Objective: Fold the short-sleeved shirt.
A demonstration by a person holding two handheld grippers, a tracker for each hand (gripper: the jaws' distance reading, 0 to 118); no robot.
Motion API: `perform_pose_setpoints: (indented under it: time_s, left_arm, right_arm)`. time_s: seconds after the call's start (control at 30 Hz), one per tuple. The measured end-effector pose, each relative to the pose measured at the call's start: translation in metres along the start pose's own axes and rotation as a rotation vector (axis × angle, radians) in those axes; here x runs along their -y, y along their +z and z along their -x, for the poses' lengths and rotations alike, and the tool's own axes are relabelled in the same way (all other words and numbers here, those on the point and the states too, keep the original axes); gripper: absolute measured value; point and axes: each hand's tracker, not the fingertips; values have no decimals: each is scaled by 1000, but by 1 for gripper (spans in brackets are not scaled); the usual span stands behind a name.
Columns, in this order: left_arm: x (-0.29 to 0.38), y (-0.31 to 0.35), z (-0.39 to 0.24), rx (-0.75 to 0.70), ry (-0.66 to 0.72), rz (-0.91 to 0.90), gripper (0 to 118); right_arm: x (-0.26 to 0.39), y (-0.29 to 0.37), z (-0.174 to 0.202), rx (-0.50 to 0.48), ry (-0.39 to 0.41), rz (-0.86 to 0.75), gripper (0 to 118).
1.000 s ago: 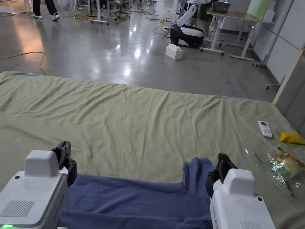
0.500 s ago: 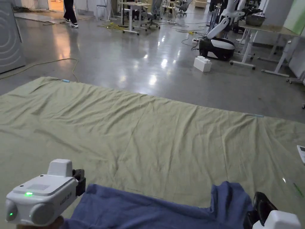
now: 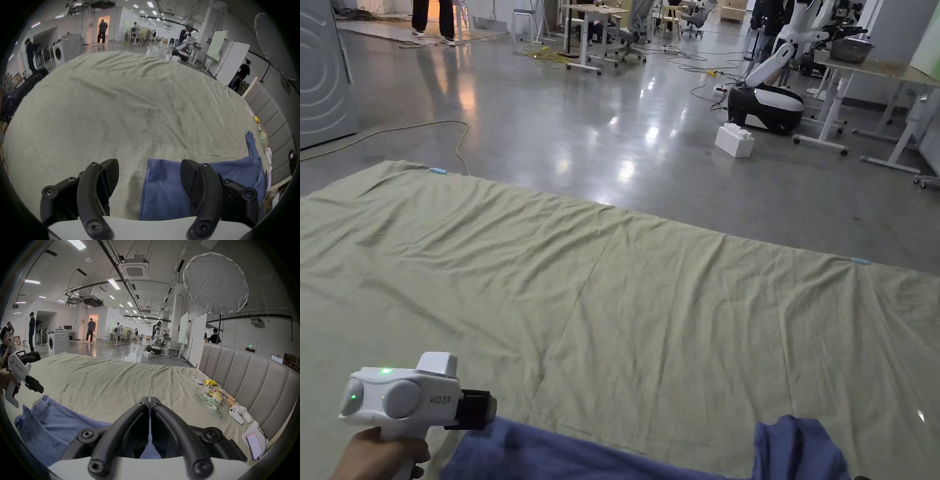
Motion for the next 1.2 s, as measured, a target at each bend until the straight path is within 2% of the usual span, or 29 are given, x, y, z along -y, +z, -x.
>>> perform_pose_setpoints:
  time_s: [0.2, 0.33, 0.43, 0.47, 0.5, 0.57, 0.7, 0.77, 0.93, 0.97, 1.0, 1.07, 1.13, 1.2]
  left_arm:
    - [2, -36, -11, -73, -93, 121, 79]
    - [11, -40, -27, -140, -198, 86, 71]
    - [17, -34, -43, -113, -276, 67, 42]
    - [19, -34, -45, -105, -297, 52, 24]
    - [21, -35, -47, -103, -296, 57, 16]
    - [22, -38, -48, -108, -312, 62, 8]
    - [20, -29, -51, -102, -318, 61, 6]
    - [20, -17, -47, -83, -269, 5, 6]
    - [24, 10, -40, -51, -232, -67, 6]
    - [24, 14, -39, -52, -238, -77, 6]
    - [25, 19, -39, -43, -236, -93, 6]
    - [27, 29, -39, -38, -219, -112, 6]
    - [30, 38, -41, -42, -189, -151, 6]
    - [37, 48, -49, -47, -200, -168, 6]
  right_arm:
    - [12, -7, -7, 13, -15, 51, 3]
    - [18, -9, -10, 18, -14, 77, 3]
    - [22, -9, -11, 23, -22, 91, 3]
    - [23, -9, -12, 22, -23, 94, 3]
    - [24, -9, -11, 21, -18, 100, 3]
    - [24, -10, -11, 26, 36, 98, 3]
    - [17, -17, -22, 32, 41, 116, 3]
    - [13, -28, -36, 33, 11, 173, 3]
    - [7, -69, -68, 15, 25, 316, 5]
    - [8, -81, -74, -6, 20, 367, 12]
    - [12, -93, -79, -8, -21, 455, 22]
    - [15, -120, -86, -13, 33, 511, 42]
    - [20, -143, -88, 3, 80, 563, 42]
    - [26, -166, -92, 0, 71, 617, 46]
